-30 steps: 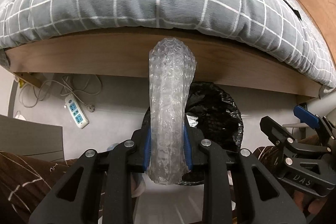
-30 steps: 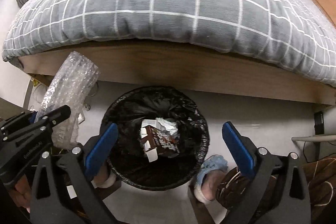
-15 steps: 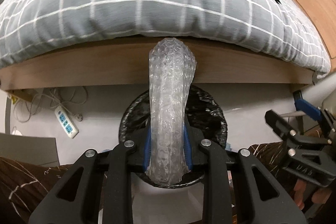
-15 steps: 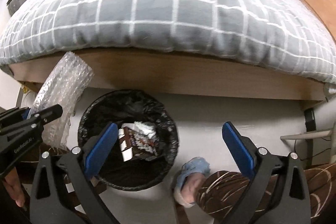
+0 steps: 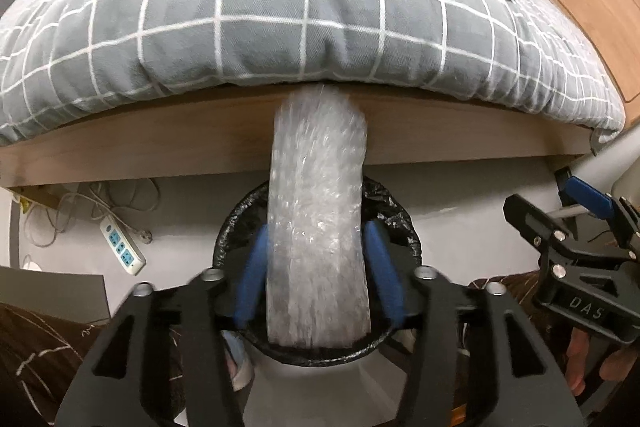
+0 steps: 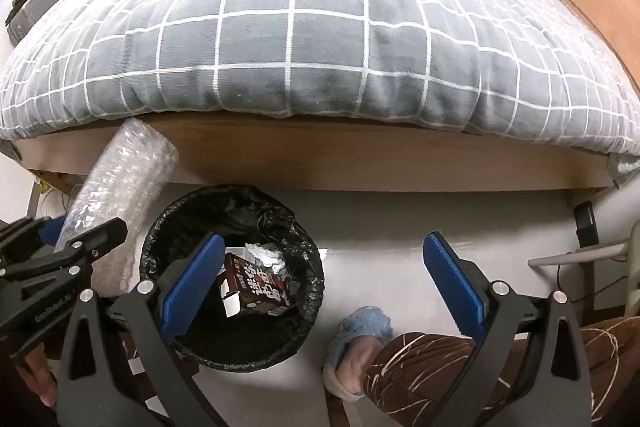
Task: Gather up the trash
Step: 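Open the right tool over the bin while the left tool releases the bubble-wrap bag, then raise both tools toward the red plastic bag and black packet on the bed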
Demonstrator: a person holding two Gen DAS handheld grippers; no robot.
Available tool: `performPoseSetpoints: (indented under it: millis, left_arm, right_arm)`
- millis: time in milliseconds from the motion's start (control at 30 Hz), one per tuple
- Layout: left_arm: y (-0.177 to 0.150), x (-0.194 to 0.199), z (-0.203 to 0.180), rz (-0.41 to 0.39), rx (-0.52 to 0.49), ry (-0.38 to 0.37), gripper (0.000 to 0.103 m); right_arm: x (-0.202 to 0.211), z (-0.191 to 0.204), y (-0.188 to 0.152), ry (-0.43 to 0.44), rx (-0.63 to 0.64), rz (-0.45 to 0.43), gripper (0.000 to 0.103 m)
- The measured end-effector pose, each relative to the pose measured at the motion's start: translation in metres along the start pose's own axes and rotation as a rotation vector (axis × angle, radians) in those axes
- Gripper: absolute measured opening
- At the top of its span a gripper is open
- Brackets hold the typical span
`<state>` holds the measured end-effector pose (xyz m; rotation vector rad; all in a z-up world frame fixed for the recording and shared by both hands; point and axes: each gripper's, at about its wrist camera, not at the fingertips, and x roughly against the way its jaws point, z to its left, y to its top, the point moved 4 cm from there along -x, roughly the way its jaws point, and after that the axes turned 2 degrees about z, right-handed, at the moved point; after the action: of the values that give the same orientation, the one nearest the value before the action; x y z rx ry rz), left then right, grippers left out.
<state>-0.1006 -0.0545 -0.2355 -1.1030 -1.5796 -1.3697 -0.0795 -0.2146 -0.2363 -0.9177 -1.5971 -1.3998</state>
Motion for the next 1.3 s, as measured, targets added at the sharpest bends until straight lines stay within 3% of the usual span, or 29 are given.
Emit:
performPoseSetpoints:
  millis: [267, 467, 800, 1300]
  left_arm:
    - [0.009, 0.018, -0.002, -0.070, -0.008, 0.039, 0.084]
    - [0.023, 0.040, 0.003, -0.147, -0.006, 0.068, 0.097]
    - [0.046, 0.068, 0.002, -0.232, -0.019, 0.063, 0.097]
    - [0.092, 0.081, 0.001, -0.284, -0.013, 0.078, 0.097]
  right_arm:
    - [0.015, 0.001, 0.013, -0.006, 0.006, -0.055, 0.095]
    - [0.033, -0.001, 0.026, -0.009, -0.001, -0.114, 0.095]
    - [0.063, -0.004, 0.048, -0.017, 0.016, -0.216, 0.095]
    - [0.086, -0.029, 0.100, -0.063, -0.003, -0.326, 0.095]
